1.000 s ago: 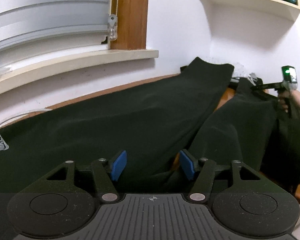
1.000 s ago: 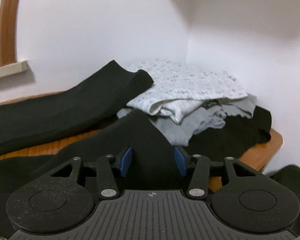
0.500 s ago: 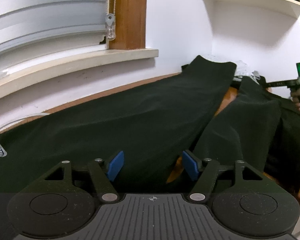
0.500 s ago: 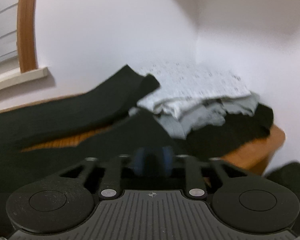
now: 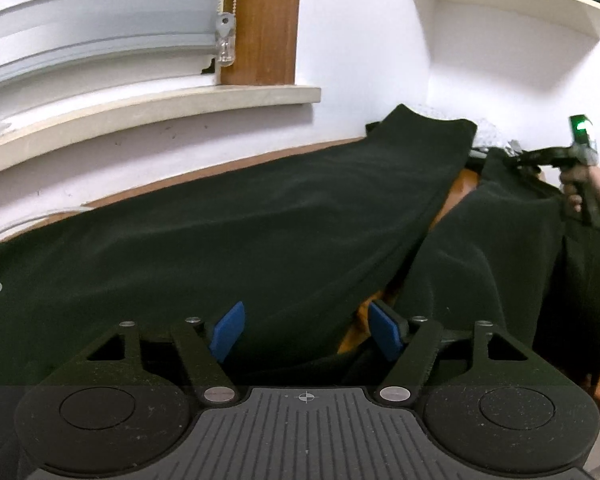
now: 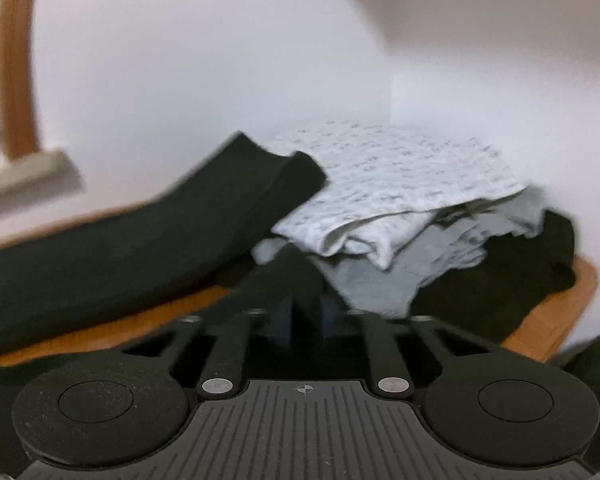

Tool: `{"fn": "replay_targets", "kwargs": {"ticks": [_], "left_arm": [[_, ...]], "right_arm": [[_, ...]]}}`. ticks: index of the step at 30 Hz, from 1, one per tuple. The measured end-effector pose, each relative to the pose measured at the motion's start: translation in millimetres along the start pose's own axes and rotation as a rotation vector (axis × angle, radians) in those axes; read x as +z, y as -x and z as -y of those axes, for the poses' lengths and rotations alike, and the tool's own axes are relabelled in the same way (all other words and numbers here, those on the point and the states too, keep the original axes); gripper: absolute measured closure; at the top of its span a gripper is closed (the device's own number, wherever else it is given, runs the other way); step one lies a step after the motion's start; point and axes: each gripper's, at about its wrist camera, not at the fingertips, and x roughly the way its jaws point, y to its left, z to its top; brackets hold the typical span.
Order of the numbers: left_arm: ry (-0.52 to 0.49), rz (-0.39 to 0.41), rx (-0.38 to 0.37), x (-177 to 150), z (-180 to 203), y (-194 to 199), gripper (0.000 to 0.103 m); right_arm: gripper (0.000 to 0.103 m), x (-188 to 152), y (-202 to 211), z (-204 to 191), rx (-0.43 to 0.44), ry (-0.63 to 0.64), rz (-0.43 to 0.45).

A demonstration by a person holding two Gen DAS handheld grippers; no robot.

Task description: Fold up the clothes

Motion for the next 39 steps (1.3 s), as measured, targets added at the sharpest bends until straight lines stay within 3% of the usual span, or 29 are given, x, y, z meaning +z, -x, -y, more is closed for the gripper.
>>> {"fn": "replay_targets", "kwargs": {"ticks": [4, 8, 10, 11, 14, 16, 20, 22, 24, 31, 35, 39], "left_arm": [[0.003, 0.011, 0.0, 1, 0, 2, 0.031], [-0.002, 0.026, -0.004, 0, 2, 6, 0.03], [-0.016, 0.024, -0.011, 0, 4, 6, 0.029], [-0.029, 0.021, -0.009, 0, 6, 4, 0.028], [-0.044, 0.005, 0.003, 0, 8, -1, 0.029], [-0.031, 0.003, -0.004, -1, 6, -1, 0.029], [-0.012, 0.008, -0.026, -2, 3, 0, 0.029], [-0.018, 0.008, -0.028, -2, 3, 0, 0.029], [-0.025, 0.011, -0.024, -2, 5, 2, 0.029], [-0.077, 0.003, -0.04, -3, 12, 25, 0.029], [-0.081, -0.008, -0.089, -13, 13, 46, 0.031], [-0.088, -0.003, -0.073, -23, 8, 63, 0.032]], "right_arm": [[0.096, -6, 40, 1, 0.047, 0.067, 0.03], [0.096, -22, 68, 4, 0.008, 0.164, -0.004], [0.093, -28, 66, 15, -0.023, 0.127, -0.035], [0.087, -30, 62, 22, -0.026, 0.101, -0.053], [0.082, -36, 46, 31, 0.0, -0.006, -0.064], [0.075, -40, 35, 28, -0.002, -0.027, -0.059], [0.031, -39, 27, 23, 0.031, -0.054, -0.047], [0.037, -39, 24, 20, 0.025, -0.043, -0.044], [0.09, -41, 25, 19, -0.005, -0.028, -0.032], [0.093, -46, 27, 25, -0.025, -0.076, -0.006], [0.093, -46, 25, 23, -0.035, -0.076, 0.002], [0.093, -47, 25, 19, -0.053, -0.057, 0.004]]}}
